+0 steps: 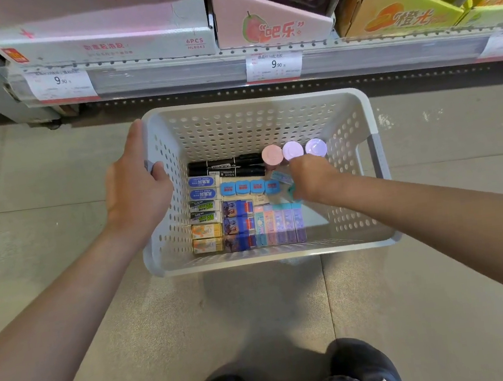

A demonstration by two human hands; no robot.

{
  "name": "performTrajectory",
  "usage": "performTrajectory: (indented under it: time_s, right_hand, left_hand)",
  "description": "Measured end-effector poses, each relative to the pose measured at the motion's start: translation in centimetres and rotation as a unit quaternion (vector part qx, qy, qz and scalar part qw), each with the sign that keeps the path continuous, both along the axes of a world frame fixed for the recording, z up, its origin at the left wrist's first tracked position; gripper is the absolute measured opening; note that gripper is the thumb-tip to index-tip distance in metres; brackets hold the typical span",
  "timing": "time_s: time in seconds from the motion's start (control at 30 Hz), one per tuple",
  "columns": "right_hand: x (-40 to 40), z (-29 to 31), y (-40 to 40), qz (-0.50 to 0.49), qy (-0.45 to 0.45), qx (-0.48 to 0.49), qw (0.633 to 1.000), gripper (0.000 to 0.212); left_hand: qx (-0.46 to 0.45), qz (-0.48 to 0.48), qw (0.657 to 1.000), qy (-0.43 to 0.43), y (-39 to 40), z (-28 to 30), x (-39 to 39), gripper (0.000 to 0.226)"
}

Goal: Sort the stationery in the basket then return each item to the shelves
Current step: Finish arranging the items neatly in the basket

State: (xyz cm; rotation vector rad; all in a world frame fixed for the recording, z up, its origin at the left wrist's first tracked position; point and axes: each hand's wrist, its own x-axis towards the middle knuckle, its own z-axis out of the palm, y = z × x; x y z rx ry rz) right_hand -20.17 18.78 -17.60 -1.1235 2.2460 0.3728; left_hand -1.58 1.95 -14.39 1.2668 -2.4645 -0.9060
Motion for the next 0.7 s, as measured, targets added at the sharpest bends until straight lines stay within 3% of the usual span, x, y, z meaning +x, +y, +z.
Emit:
performTrajectory:
  time_s: [0.03, 0.17, 0.23, 0.33, 0.43, 0.57, 0.7]
  right_hand:
    - [-0.2, 0.7, 0.0, -0.002, -0.014, 0.013, 1.0, 0.024]
    - [-0.8, 2.3, 0.2, 0.006, -0.066, 0.091, 0.994, 0.011]
    - [-0.7, 2.5, 0.3, -0.014, -0.093, 0.114, 0.989, 0.028]
    - [-0.6, 1.3, 0.4, -0.039, -0.156, 0.104, 0.981, 0.034]
    - [-0.1, 0.9, 0.3, -0.149, -0.241, 0.046, 0.958, 0.015]
    - [0.6, 0.6, -0.1, -0.264, -0.325, 0.032, 0.907, 0.039]
    - [0.5, 1.0, 0.3, -0.278, -0.348, 0.058, 0.893, 0.048]
  left_hand:
    - [-0.001, 0.0, 1.0, -0.001, 0.0, 0.0, 0.0, 0.065]
    - [0.001, 0.0, 1.0, 0.003, 0.1, 0.0, 0.0, 0.065]
    - [0.001, -0.004, 1.0, 0.009, 0.1, 0.0, 0.0, 0.064]
    - [0.007, -0.001, 1.0, 0.011, 0.0, -0.1, 0.0, 0.065]
    - [0.008, 0.004, 1.0, 0.01, -0.1, -0.1, 0.0, 0.065]
    - [0.002, 0.007, 1.0, 0.013, 0.0, -0.3, -0.1, 0.065]
    - [0.001, 0.001, 1.0, 0.013, 0.0, -0.1, 0.0, 0.064]
